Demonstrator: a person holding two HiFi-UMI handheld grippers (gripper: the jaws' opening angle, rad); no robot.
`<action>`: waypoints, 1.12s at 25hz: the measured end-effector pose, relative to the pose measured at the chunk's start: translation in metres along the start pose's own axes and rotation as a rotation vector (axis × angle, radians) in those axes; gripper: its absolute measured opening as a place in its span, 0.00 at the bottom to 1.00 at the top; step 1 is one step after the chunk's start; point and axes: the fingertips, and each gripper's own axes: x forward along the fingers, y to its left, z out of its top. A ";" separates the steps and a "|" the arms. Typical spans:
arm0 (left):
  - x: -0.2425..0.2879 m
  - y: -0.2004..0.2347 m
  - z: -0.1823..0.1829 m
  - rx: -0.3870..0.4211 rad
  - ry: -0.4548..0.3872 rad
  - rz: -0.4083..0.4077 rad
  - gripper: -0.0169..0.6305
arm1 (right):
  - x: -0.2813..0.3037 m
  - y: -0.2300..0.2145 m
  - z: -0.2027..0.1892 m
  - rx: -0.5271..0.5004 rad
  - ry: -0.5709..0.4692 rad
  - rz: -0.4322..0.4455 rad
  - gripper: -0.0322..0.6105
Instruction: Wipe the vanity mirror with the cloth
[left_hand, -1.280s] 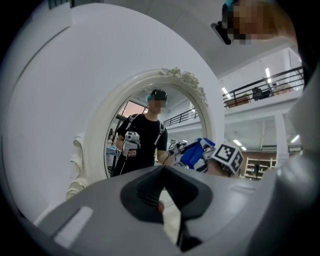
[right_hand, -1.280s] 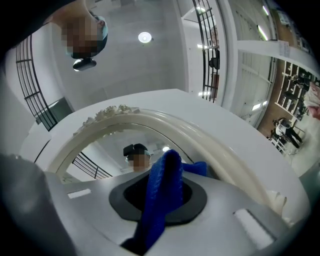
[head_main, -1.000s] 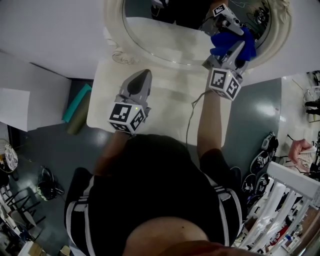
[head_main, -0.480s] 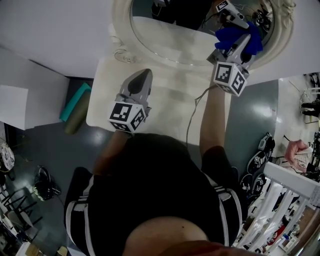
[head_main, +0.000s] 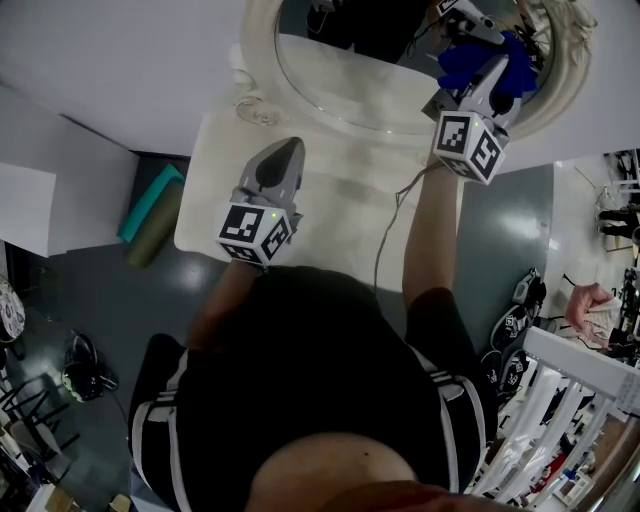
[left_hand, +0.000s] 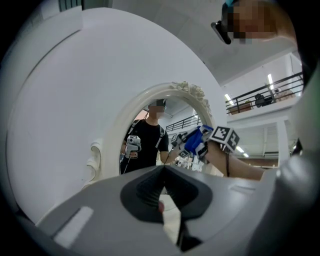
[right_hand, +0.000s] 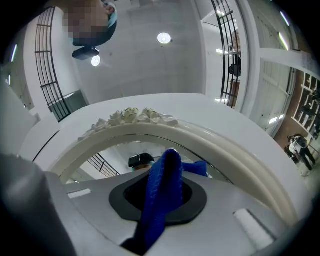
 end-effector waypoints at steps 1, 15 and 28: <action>-0.001 0.001 0.001 -0.002 -0.002 0.001 0.04 | 0.002 0.004 0.003 -0.012 0.000 0.006 0.11; -0.007 0.017 0.002 -0.029 -0.017 0.018 0.04 | 0.020 0.100 0.010 -0.327 0.006 0.209 0.11; -0.031 0.049 0.000 -0.044 -0.015 0.101 0.04 | -0.022 0.211 -0.062 -0.546 0.007 0.426 0.11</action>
